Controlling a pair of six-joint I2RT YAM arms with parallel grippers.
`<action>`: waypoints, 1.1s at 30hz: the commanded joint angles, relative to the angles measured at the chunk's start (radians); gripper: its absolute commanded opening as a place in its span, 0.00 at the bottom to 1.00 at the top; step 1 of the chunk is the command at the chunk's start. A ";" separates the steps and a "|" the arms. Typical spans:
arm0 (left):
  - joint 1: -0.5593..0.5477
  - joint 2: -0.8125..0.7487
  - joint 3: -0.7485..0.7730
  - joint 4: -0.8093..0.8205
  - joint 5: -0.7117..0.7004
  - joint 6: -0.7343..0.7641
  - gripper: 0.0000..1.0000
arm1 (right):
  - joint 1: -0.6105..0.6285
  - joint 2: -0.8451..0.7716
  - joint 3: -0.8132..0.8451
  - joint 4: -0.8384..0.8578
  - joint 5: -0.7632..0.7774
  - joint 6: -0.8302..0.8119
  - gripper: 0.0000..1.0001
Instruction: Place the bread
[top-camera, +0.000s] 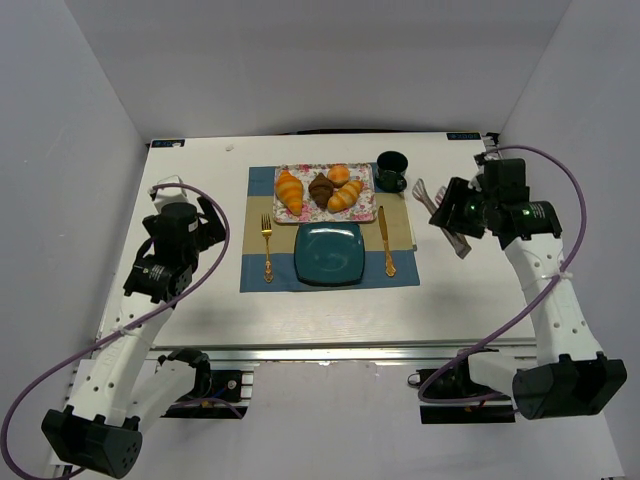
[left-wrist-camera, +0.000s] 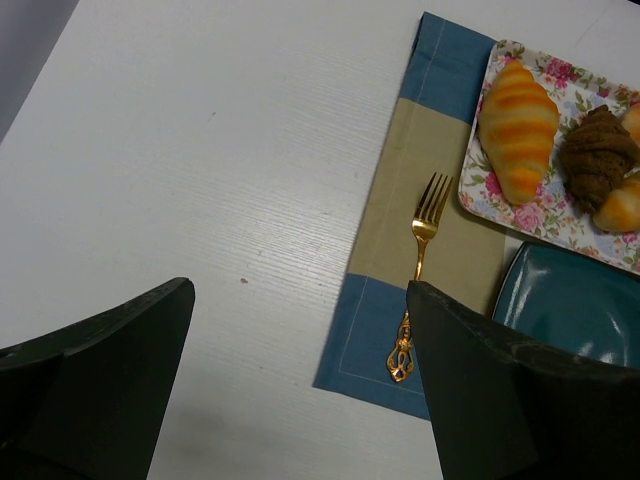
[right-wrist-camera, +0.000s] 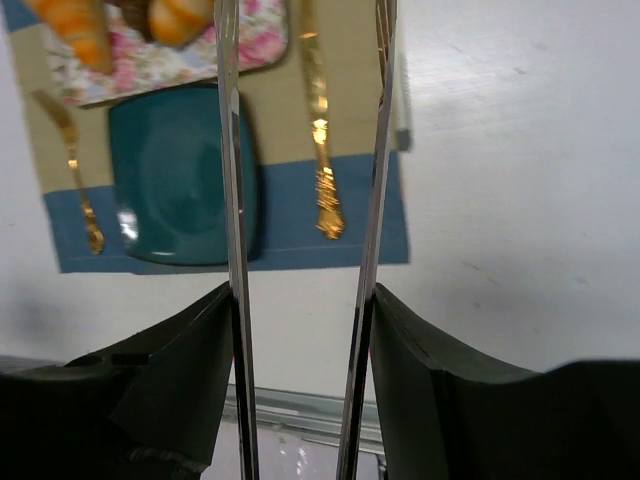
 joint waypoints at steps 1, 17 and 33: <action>-0.004 -0.025 -0.010 0.004 0.011 -0.007 0.98 | 0.064 0.049 0.079 0.080 -0.090 0.053 0.58; -0.004 -0.042 0.030 -0.034 -0.014 0.020 0.98 | 0.340 0.457 0.236 0.267 0.082 0.487 0.59; -0.004 -0.054 0.016 -0.025 -0.013 0.035 0.98 | 0.377 0.704 0.406 0.222 0.073 0.599 0.60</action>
